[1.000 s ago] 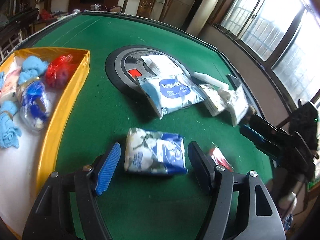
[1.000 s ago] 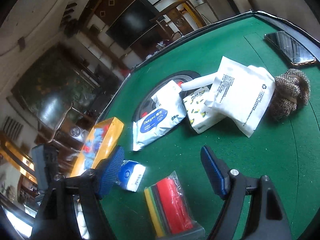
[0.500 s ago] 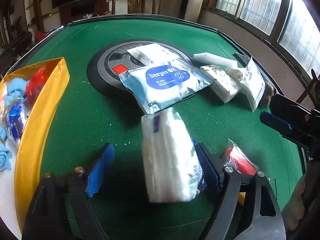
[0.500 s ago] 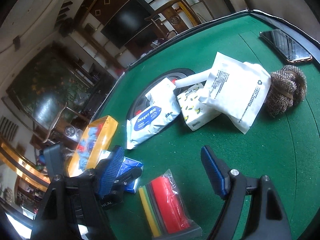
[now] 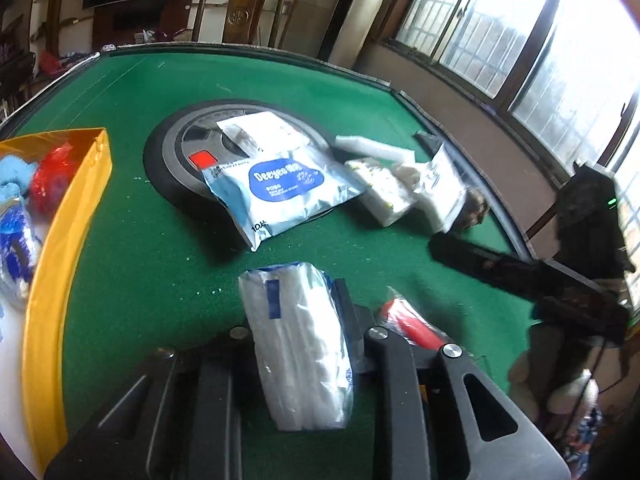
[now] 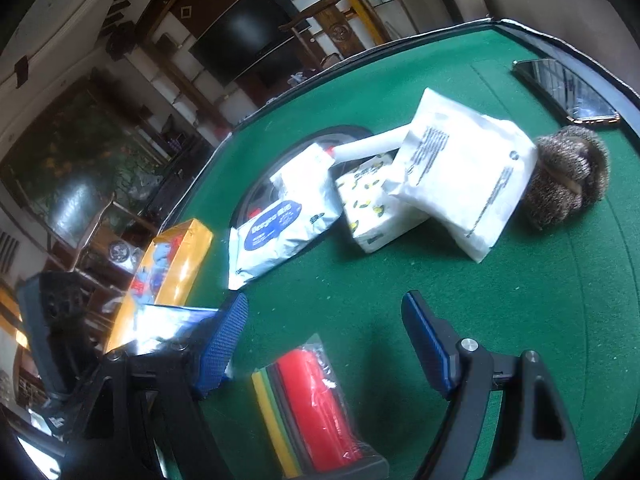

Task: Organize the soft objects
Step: 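Carry the striped bag and white-blue pack into the tray and open both tools, then grasp the white towel with the right tool while the left grasps the white sealed packet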

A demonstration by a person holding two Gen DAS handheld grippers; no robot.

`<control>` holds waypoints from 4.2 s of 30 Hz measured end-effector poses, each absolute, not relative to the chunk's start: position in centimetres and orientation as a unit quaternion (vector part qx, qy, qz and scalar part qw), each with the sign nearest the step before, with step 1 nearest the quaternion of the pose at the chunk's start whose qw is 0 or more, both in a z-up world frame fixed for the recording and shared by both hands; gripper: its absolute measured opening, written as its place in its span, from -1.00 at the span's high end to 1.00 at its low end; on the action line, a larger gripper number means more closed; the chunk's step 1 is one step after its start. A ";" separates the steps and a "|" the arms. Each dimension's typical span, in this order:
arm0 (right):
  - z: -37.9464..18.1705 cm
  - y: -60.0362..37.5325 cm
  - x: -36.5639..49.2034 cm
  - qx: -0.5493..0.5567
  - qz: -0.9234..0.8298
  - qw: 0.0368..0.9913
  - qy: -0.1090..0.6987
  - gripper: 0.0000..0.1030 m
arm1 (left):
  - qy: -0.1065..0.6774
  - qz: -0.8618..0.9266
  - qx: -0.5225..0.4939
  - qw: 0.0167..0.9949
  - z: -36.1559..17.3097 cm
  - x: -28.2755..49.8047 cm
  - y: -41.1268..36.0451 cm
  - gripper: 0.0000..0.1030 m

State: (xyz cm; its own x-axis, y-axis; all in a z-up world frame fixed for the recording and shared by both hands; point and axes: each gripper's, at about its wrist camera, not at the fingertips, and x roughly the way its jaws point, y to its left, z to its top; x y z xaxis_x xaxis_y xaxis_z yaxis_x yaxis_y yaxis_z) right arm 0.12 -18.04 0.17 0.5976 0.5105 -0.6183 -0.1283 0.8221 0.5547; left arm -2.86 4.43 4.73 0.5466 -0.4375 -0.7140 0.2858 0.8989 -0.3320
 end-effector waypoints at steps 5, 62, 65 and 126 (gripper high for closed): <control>-0.2 -15.2 -1.3 0.192 0.215 0.848 0.445 -0.45 | 0.413 -0.226 -0.127 0.873 6.6 -5.0 7.8 0.61; 0.5 25.1 3.8 -0.038 0.339 0.775 0.532 0.26 | 0.324 0.036 -0.263 0.908 6.3 -12.8 40.3 -0.12; 1.1 25.5 4.7 -0.048 0.322 0.793 0.515 0.25 | 0.324 0.036 -0.266 0.907 6.0 -12.9 40.4 -0.12; 0.9 -14.5 4.9 0.249 0.283 0.780 0.499 -0.31 | 0.389 -0.149 -0.134 0.899 8.4 -12.2 19.9 -0.21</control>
State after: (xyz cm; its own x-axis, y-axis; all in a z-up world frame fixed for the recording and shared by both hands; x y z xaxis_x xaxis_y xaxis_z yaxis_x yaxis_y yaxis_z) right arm 4.90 -14.50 0.89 0.3416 0.6894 -0.6388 -0.1925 0.7166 0.6704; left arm -12.22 19.85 8.43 0.6524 -0.3718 -0.6604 0.1637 0.9200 -0.3562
